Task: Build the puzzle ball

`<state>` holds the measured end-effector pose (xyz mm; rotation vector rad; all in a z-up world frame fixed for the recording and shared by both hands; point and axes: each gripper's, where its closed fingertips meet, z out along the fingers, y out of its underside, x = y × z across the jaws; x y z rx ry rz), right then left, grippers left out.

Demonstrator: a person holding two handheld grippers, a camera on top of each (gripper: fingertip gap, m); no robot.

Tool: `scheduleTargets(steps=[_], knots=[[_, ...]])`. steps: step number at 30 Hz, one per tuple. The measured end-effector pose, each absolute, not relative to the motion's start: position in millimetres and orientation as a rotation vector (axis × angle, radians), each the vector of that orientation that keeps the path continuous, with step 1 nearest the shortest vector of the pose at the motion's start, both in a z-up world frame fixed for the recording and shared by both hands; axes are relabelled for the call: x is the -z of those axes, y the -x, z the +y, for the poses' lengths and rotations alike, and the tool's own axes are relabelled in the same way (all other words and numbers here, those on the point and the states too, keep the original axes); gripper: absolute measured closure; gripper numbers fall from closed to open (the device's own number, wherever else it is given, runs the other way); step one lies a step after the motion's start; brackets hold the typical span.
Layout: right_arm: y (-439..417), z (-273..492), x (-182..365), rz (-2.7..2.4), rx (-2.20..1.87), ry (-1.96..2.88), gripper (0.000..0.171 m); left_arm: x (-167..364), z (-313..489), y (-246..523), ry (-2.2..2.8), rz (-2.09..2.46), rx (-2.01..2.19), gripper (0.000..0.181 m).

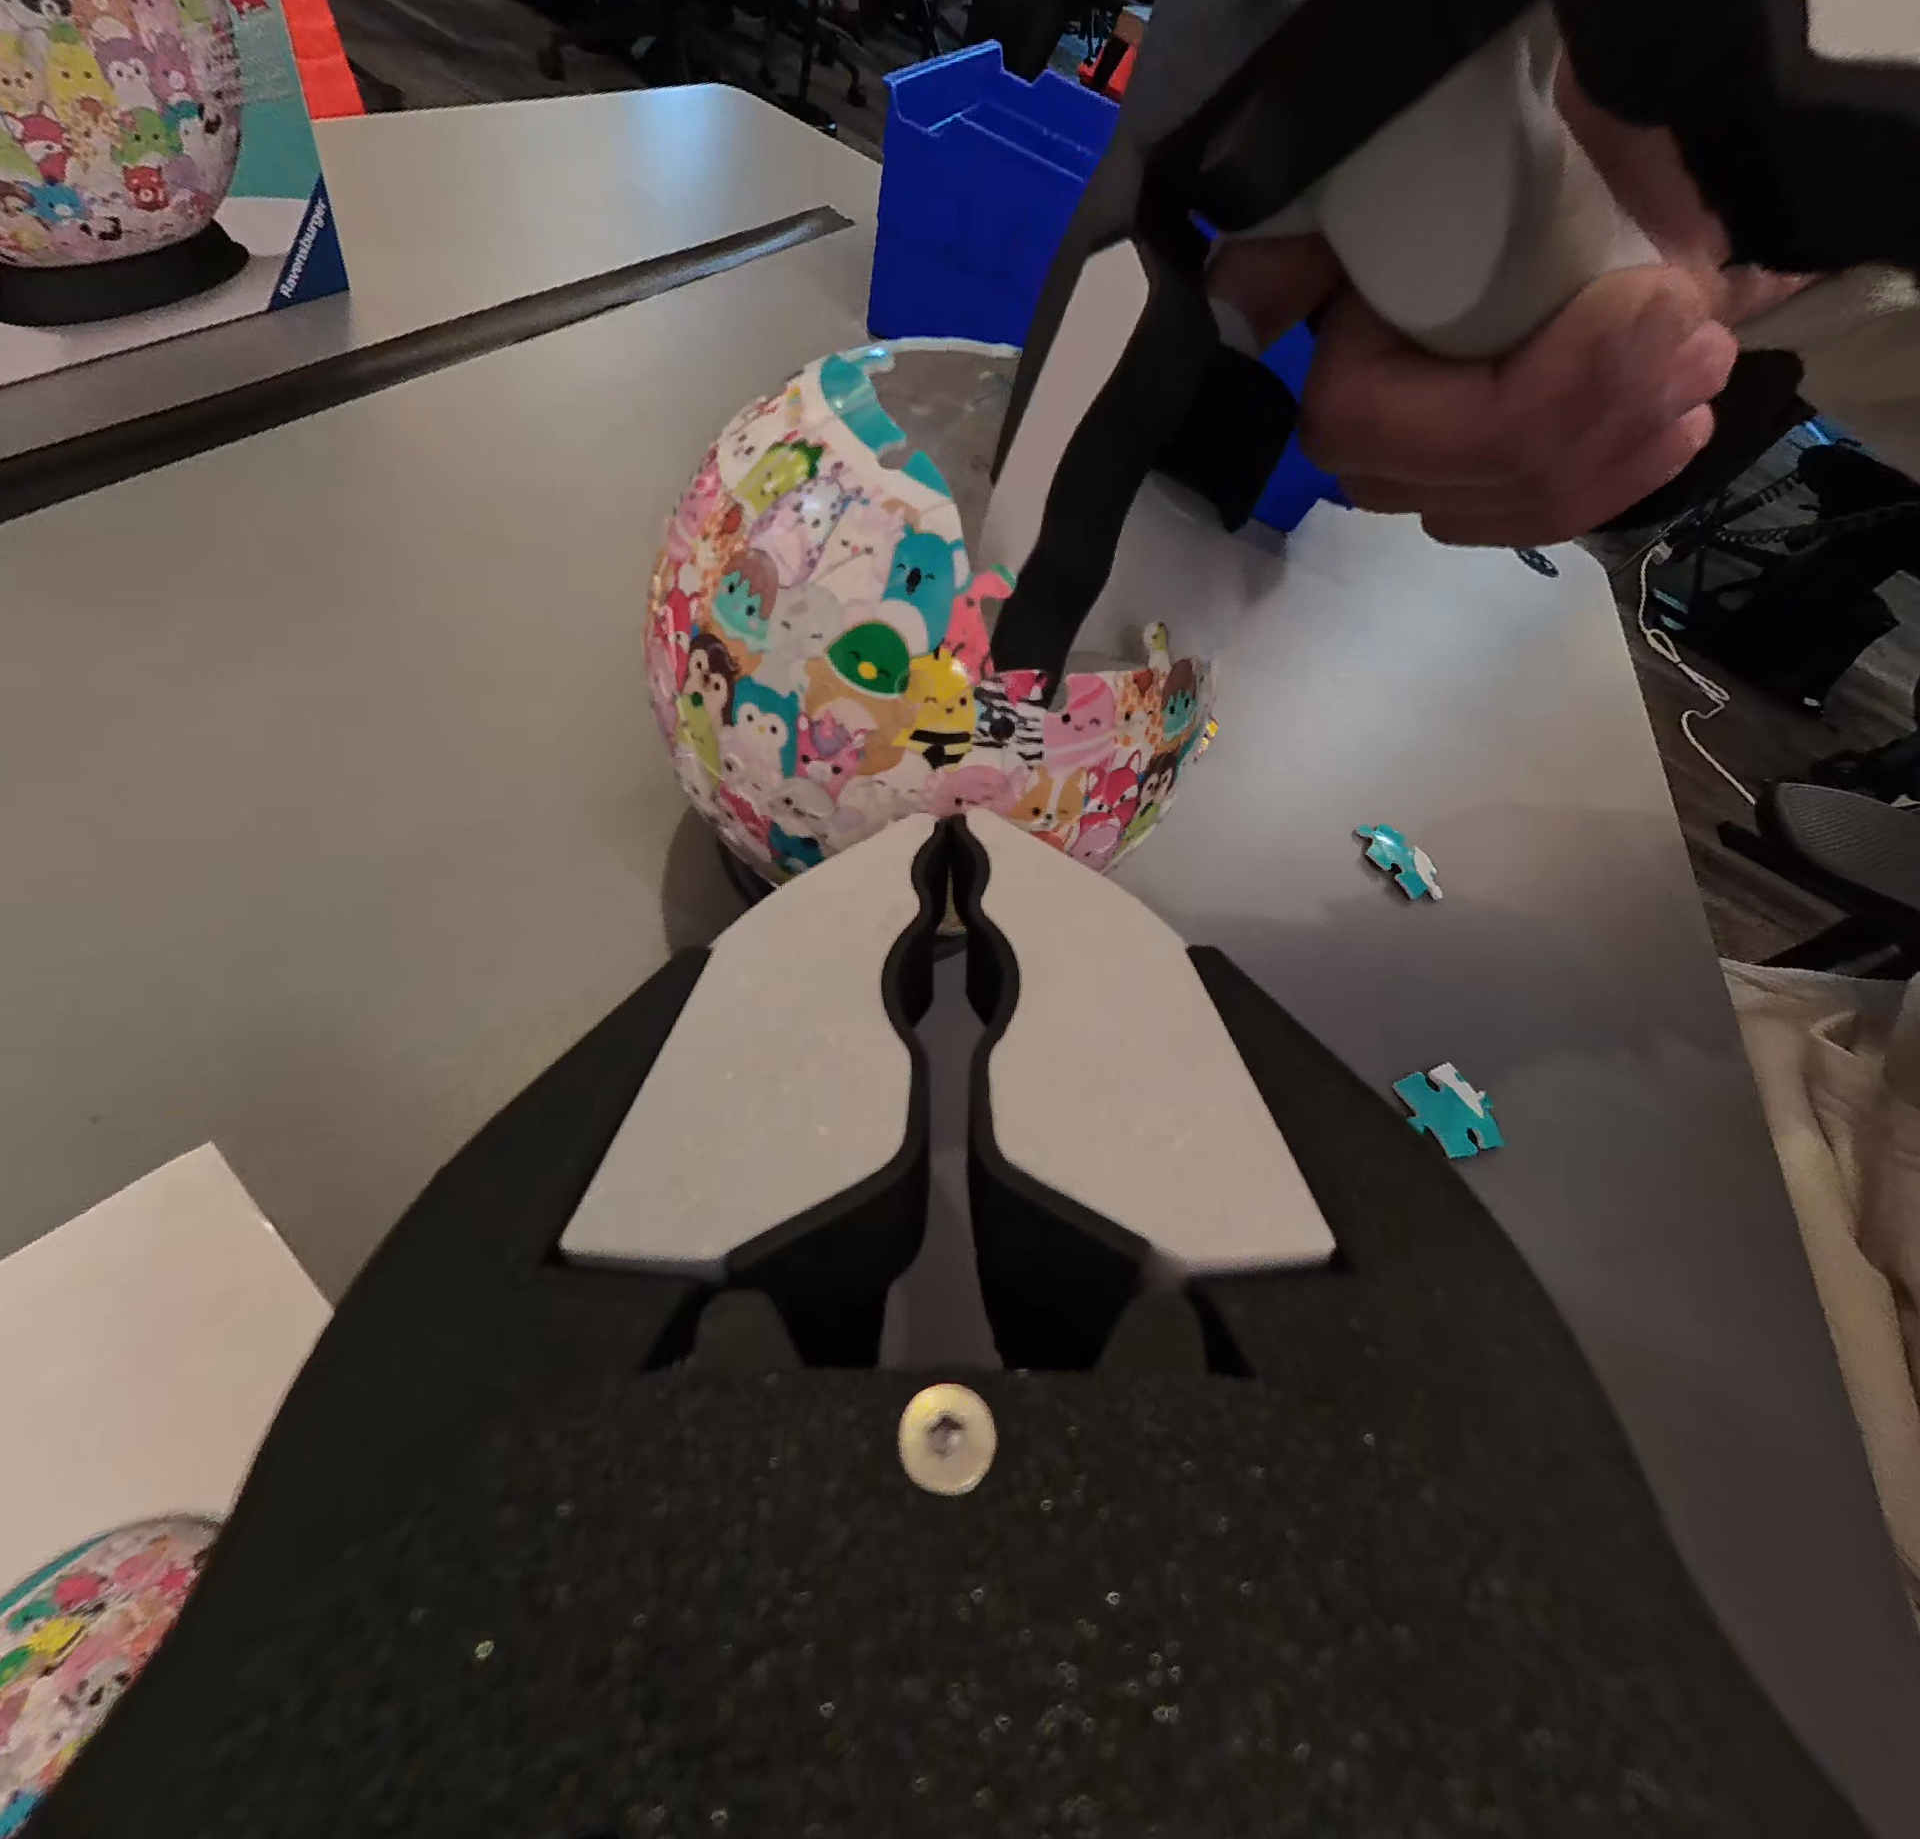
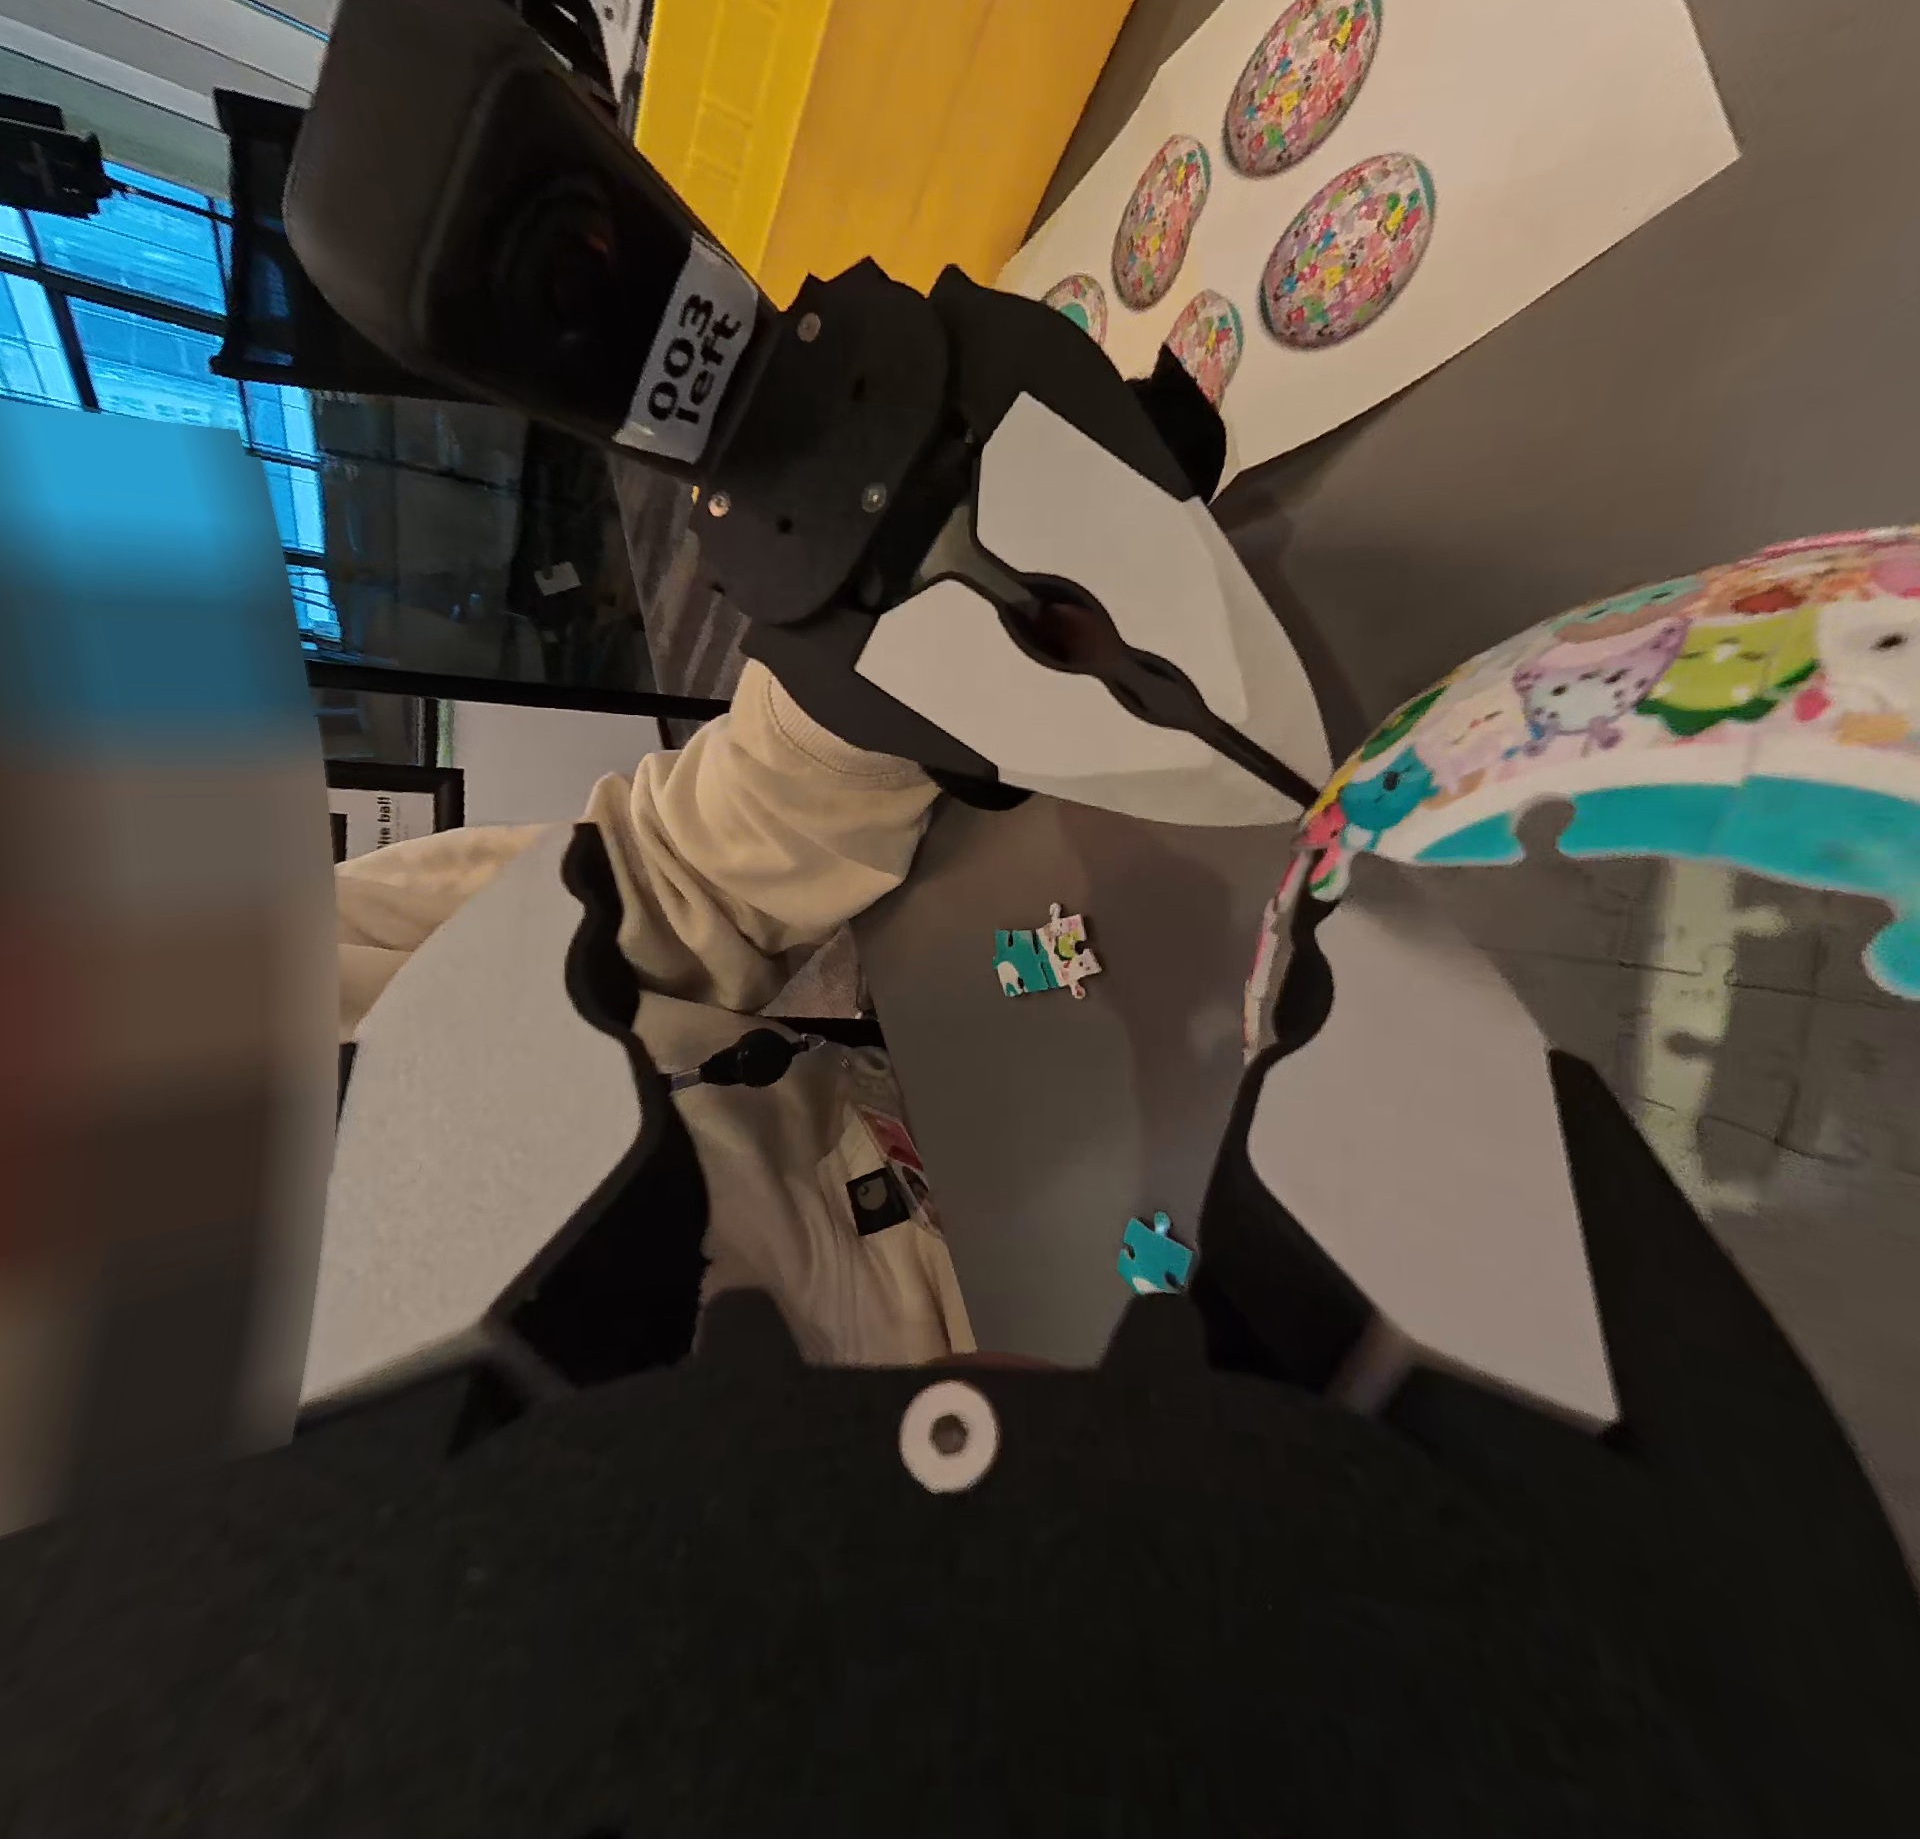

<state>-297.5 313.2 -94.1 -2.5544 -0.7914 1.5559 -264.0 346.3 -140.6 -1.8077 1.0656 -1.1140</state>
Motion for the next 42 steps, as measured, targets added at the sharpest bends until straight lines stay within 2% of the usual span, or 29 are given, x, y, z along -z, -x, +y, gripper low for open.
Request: scheduleTargets(steps=[16,19,25,29,35,38,42], knots=[[295,307,96,-0.813,-1.572,2.575,0.052,143,333,262,1.795,1.169,1.101,0.181],[296,308,94,-0.802,-1.582,2.578,0.046,143,333,258,1.792,1.172,1.087,0.181],[295,310,96,-0.791,-1.57,2.59,0.052,144,337,264,1.802,1.153,1.088,0.181],[296,306,99,-0.839,-1.556,2.611,0.045,148,337,258,1.812,1.162,1.082,0.181],[293,310,98,-0.788,-1.573,2.623,0.051,150,334,261,1.825,1.184,1.085,0.181],[294,307,98,-0.804,-1.586,2.636,0.044,154,333,255,1.836,1.201,1.076,0.181],[290,311,98,-0.793,-1.561,2.633,0.05,156,336,260,1.853,1.19,1.055,0.181]])
